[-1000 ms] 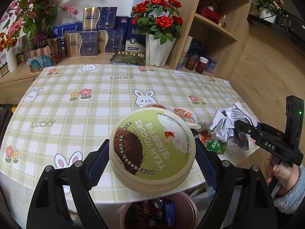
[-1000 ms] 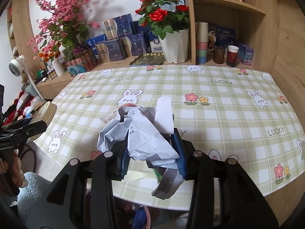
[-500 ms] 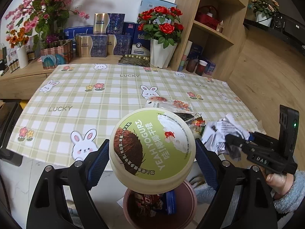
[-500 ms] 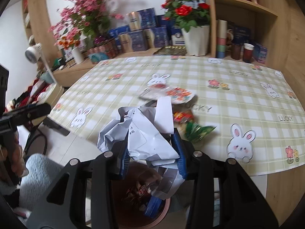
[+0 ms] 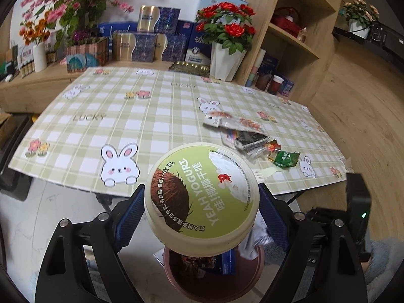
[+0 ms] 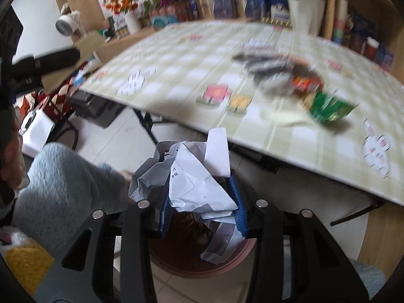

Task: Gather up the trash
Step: 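Open the right tool to drop the white paper into the bin, then lower the yogurt tub into the bin and open the left tool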

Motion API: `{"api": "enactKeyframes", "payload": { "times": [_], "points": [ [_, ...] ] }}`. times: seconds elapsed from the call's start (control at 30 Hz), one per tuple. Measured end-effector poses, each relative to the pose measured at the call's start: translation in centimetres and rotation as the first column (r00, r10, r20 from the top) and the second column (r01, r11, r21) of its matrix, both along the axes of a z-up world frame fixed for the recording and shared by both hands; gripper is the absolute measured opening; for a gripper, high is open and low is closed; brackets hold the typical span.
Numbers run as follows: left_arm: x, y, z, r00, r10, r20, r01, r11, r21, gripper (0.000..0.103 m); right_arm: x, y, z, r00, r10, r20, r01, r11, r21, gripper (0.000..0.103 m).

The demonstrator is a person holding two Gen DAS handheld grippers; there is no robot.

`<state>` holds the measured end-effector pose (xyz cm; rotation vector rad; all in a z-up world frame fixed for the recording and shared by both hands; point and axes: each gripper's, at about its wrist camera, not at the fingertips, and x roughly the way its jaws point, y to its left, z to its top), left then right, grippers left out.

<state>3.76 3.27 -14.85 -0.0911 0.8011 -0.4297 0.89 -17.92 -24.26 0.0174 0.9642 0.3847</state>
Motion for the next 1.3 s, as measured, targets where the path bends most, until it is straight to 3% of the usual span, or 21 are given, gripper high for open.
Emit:
{"api": "enactKeyframes", "payload": {
  "times": [0.23,0.4,0.73,0.9,0.97,1.17,1.3],
  "points": [
    [0.7,0.6,-2.4,0.998,0.024,-0.054,-0.024,1.000,-0.002,0.084,0.9,1.3,-4.1,0.990,0.034,-0.134,-0.037,0.999,-0.022,0.042],
    [1.2,0.6,-3.5,0.997,0.026,-0.076,-0.026,1.000,0.000,0.084,1.2,2.8,-7.3,0.963,0.075,-0.259,-0.095,0.993,-0.064,0.043],
    [1.7,0.6,-4.5,0.994,0.030,-0.104,-0.030,1.000,-0.001,0.084,0.7,4.6,-9.5,0.920,0.134,-0.368,-0.178,0.980,-0.089,0.062],
    [1.7,0.5,-4.6,0.994,0.027,-0.110,-0.028,1.000,-0.002,0.084,1.1,4.4,-9.3,0.923,0.120,-0.364,-0.165,0.982,-0.094,0.087],
    [1.7,0.5,-4.7,0.994,0.026,-0.110,-0.026,1.000,-0.002,0.084,1.3,4.1,-9.1,0.929,0.105,-0.354,-0.149,0.984,-0.099,0.092],
    [1.6,0.4,-4.6,0.993,0.025,-0.111,-0.025,1.000,-0.002,0.084,1.7,2.6,-7.5,0.957,0.037,-0.288,-0.063,0.995,-0.081,0.098],
    [1.5,0.2,-4.6,0.994,0.018,-0.111,-0.018,1.000,0.001,0.084,1.7,1.1,-4.8,0.985,-0.016,-0.169,0.010,0.999,-0.040,0.097]
  ]
}}
